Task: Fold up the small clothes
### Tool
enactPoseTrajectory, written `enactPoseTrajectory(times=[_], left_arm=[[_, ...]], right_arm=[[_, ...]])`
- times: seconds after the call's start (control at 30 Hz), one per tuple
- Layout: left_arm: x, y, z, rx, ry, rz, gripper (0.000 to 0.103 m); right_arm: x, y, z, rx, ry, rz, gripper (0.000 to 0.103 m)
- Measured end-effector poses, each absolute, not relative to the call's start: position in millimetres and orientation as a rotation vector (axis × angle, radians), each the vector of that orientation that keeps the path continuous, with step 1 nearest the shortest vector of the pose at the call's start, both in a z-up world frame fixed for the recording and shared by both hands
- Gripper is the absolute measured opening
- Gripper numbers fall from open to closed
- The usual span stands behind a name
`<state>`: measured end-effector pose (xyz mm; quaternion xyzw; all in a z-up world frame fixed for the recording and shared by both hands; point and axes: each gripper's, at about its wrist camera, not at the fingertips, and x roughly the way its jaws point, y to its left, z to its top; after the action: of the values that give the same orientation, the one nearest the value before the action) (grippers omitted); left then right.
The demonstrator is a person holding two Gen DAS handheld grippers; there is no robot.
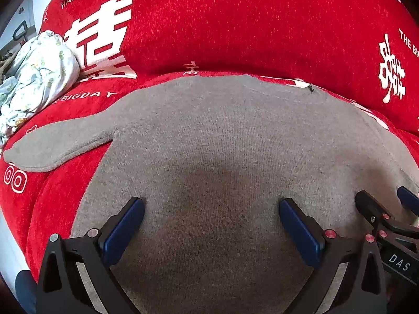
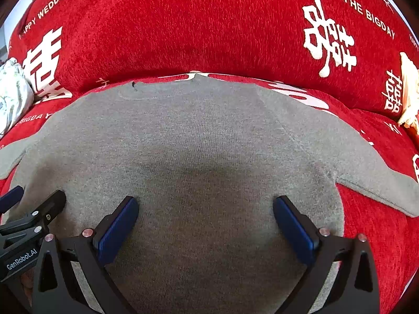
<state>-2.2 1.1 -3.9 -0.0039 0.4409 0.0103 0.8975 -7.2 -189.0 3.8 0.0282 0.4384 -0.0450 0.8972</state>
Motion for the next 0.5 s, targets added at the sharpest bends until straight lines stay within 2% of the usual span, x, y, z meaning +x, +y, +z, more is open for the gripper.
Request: enactPoseTrajectory(times=[0.5], left_arm=[[16.2,2.4,1.5,-0.013,1.041,0.002,0.103]], right_arm=[[-2.3,-189.3,4.4,0.068,0.940,-0.078,0.103]])
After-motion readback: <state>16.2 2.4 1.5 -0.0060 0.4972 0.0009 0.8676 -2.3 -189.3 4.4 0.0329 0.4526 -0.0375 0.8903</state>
